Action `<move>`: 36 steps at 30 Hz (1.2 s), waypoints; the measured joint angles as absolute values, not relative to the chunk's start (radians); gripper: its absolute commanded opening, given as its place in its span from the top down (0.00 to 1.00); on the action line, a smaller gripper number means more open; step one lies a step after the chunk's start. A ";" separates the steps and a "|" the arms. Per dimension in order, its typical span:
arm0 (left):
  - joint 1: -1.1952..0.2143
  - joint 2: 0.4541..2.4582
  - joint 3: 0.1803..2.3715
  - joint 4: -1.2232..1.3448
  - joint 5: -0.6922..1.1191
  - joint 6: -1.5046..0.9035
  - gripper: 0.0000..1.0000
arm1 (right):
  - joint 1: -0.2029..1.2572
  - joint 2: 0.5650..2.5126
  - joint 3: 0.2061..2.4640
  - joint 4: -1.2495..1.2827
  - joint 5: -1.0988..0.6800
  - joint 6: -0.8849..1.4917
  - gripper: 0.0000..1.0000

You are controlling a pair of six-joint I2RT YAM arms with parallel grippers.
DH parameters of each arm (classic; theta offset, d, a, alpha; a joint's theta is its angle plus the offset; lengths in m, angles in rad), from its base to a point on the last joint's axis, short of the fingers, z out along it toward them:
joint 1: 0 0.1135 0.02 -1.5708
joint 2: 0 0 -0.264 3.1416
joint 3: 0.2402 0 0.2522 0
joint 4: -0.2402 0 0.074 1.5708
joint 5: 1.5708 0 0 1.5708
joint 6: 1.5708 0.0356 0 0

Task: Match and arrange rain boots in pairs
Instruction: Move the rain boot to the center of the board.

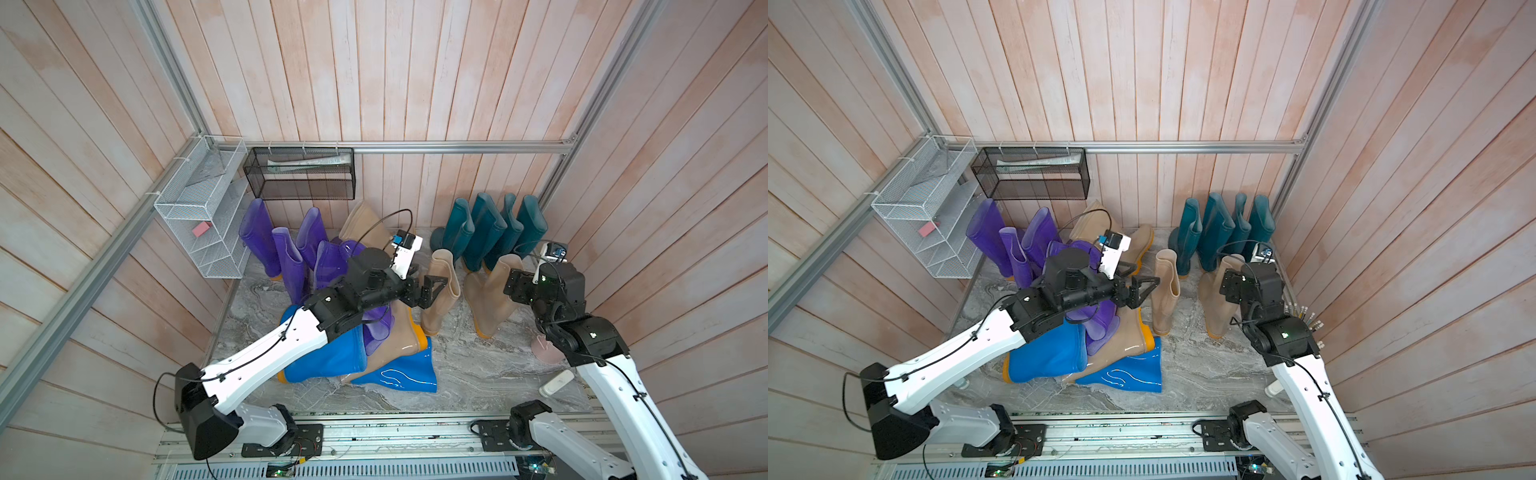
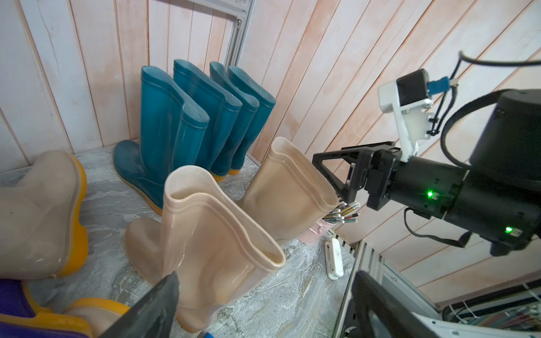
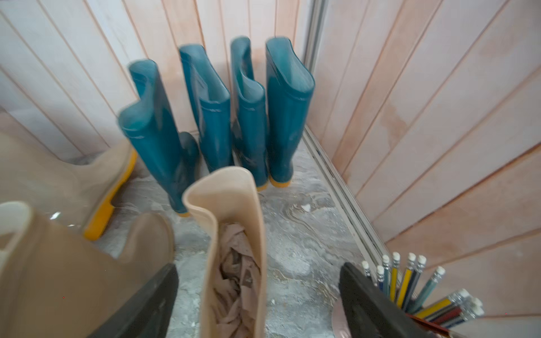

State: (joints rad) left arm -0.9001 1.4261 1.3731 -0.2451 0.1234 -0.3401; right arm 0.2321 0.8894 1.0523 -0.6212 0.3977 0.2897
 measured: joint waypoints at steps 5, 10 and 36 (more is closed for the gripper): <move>-0.941 1.567 1.393 -0.264 0.070 -0.353 0.05 | 0.195 0.923 0.989 -0.582 0.266 0.302 0.46; -0.947 1.654 1.395 -0.271 0.051 -0.367 0.16 | 0.176 0.941 0.986 -0.549 0.208 0.294 1.00; -1.013 1.732 1.432 -0.217 0.195 -0.268 1.00 | 0.165 1.005 1.589 -0.686 0.163 0.261 1.00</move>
